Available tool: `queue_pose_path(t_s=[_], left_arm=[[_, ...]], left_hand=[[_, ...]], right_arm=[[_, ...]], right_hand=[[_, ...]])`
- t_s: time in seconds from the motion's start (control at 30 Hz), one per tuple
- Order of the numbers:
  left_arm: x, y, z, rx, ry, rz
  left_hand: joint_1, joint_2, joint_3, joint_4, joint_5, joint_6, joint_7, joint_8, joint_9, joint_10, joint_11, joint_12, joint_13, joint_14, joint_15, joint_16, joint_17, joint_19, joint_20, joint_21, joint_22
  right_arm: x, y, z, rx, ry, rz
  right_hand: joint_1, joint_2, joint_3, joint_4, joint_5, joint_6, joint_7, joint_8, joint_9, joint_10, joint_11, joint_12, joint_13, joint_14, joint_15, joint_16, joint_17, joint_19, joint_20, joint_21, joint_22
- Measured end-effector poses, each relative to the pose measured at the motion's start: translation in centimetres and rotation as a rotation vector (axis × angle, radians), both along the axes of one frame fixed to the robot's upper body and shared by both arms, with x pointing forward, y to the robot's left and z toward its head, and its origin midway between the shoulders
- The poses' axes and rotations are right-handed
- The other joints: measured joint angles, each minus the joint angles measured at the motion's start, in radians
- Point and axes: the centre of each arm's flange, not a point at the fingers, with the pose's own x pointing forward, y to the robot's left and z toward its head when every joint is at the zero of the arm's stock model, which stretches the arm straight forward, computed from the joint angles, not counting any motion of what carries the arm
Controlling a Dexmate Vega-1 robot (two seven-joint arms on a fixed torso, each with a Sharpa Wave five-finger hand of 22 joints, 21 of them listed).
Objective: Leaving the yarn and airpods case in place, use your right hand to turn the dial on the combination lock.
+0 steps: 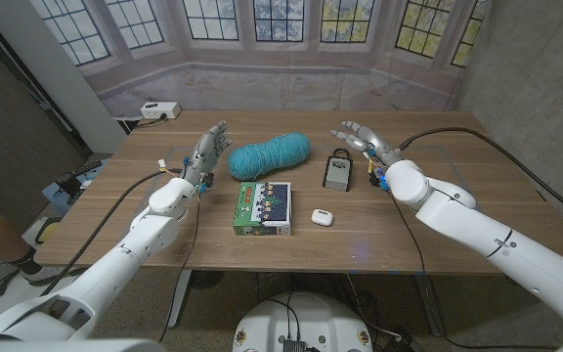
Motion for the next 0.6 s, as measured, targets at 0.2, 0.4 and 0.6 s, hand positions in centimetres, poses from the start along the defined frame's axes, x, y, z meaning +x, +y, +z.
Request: queue_pose_path(t_s=[0.2,0.4,0.6], left_arm=[[0.08,-0.27,-0.12,0.0,0.003,-0.002],[0.21,-0.49,-0.11,0.004,0.005,-0.003],[0.27,-0.56,-0.18,0.004,0.008,-0.002]], left_hand=[[0.0,0.0,0.008,0.0,0.0,0.0,0.0,0.0,0.0,0.0,0.0,0.0,0.0,0.0,0.0,0.0,0.0,0.005,0.006,0.0,0.0],[0.0,0.0,0.008,0.0,0.0,0.0,0.0,0.0,0.0,0.004,0.004,0.0,0.0,0.006,0.005,0.0,0.0,0.005,0.005,-0.004,0.0],[0.0,0.0,0.012,-0.004,0.0,0.005,-0.005,0.0,0.0,0.007,0.0,0.0,0.0,0.005,0.005,0.0,0.0,0.009,0.002,-0.009,0.0]], right_arm=[[-0.34,0.26,0.14,-0.042,0.002,-0.023],[-0.55,0.39,0.19,-0.085,0.009,-0.049],[-0.65,0.81,0.16,-0.135,0.021,-0.071]], right_hand=[[0.0,0.0,-0.001,-0.001,0.0,-0.035,-0.035,-0.002,0.0,-0.009,-0.002,0.0,0.0,-0.011,-0.001,0.0,-0.003,-0.013,-0.001,0.0,0.0],[0.0,0.0,-0.005,-0.005,0.0,-0.055,-0.04,-0.002,0.0,-0.006,-0.004,0.0,0.0,-0.017,0.005,0.001,-0.002,-0.025,0.0,0.0,0.0],[-0.008,-0.008,-0.009,-0.009,0.0,-0.061,-0.046,-0.002,0.0,0.013,-0.018,0.011,0.0,-0.022,0.01,0.001,-0.002,-0.044,0.004,0.0,0.0]])
